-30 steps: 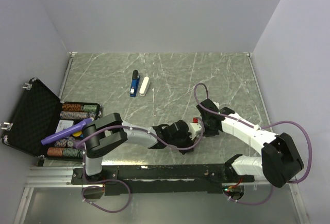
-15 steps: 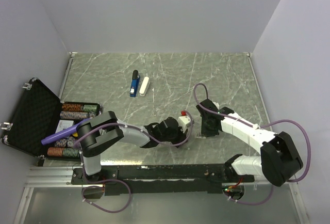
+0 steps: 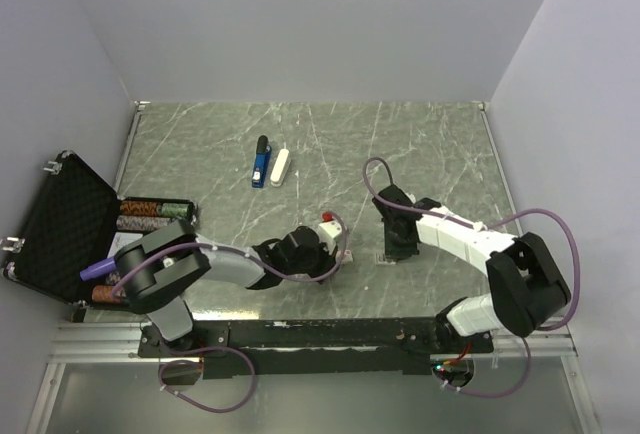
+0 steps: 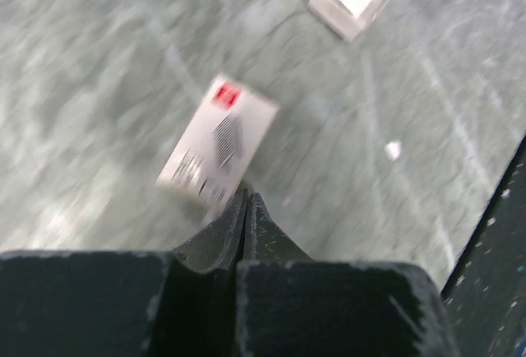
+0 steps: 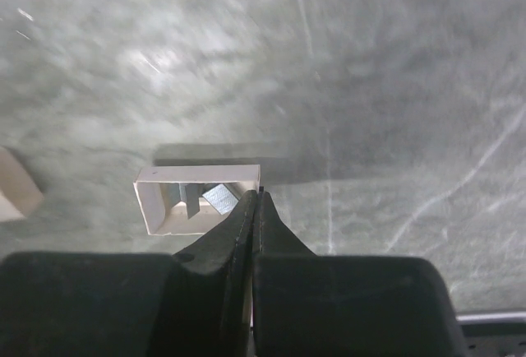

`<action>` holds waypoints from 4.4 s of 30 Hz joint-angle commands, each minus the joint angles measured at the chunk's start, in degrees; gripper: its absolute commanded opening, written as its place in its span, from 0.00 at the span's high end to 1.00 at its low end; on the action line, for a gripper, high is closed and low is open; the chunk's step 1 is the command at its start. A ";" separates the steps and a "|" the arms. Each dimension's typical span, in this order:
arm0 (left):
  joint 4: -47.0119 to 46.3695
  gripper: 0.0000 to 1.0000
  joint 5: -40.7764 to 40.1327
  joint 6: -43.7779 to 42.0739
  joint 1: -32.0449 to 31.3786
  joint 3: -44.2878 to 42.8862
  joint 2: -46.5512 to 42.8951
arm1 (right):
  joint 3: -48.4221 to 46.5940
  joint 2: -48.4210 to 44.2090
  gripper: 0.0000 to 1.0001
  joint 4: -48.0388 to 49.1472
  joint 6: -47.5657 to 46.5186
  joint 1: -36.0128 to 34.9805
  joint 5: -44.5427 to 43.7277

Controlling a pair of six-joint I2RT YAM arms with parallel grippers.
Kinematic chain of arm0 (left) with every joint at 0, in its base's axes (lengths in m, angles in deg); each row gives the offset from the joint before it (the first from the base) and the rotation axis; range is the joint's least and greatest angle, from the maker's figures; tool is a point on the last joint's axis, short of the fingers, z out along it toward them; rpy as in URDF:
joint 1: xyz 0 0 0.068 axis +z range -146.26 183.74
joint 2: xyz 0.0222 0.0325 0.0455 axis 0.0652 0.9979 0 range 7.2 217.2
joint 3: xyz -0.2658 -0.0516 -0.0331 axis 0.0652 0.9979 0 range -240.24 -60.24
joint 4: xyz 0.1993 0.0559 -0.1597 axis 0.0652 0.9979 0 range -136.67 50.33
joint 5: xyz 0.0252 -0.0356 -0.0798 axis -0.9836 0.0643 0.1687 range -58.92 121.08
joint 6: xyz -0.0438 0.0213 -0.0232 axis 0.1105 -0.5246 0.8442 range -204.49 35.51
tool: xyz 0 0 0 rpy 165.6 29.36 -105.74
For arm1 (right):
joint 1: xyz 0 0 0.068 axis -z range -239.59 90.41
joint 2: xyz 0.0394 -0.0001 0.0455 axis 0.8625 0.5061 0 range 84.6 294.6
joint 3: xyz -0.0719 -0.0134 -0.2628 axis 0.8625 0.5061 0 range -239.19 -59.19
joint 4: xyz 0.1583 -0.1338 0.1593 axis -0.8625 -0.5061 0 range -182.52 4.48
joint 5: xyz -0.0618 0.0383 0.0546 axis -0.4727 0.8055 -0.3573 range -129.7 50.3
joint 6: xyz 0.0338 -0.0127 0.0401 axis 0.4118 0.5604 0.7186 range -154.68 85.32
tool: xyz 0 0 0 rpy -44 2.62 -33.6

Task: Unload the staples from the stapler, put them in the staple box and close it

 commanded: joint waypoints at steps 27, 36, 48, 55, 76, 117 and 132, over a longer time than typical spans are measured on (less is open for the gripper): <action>7.10 0.89 -10.28 8.65 2.35 1.43 -4.93 | -8.04 9.44 1.00 6.02 -1.41 -5.65 0.25; 6.04 0.87 -9.84 9.53 2.44 0.81 -3.61 | -8.30 9.61 1.00 5.84 0.00 -7.58 0.08; 5.86 0.87 -9.84 9.27 2.53 0.20 -3.44 | -9.35 10.22 1.00 4.96 2.37 -10.21 -2.47; 5.69 0.88 -10.10 9.45 2.53 0.55 -3.70 | -10.14 11.10 1.00 4.26 3.25 -11.45 -3.79; 5.07 0.88 -10.10 9.62 2.53 0.64 -3.09 | -11.11 12.69 1.00 3.99 1.84 -14.00 -3.88; 5.25 0.89 -10.10 9.45 2.53 0.29 -2.73 | -14.27 14.44 1.00 8.30 5.54 -17.77 5.61; 4.46 0.89 -9.84 9.36 2.53 0.90 -2.65 | -15.59 10.32 0.85 2.94 6.24 -17.95 -0.28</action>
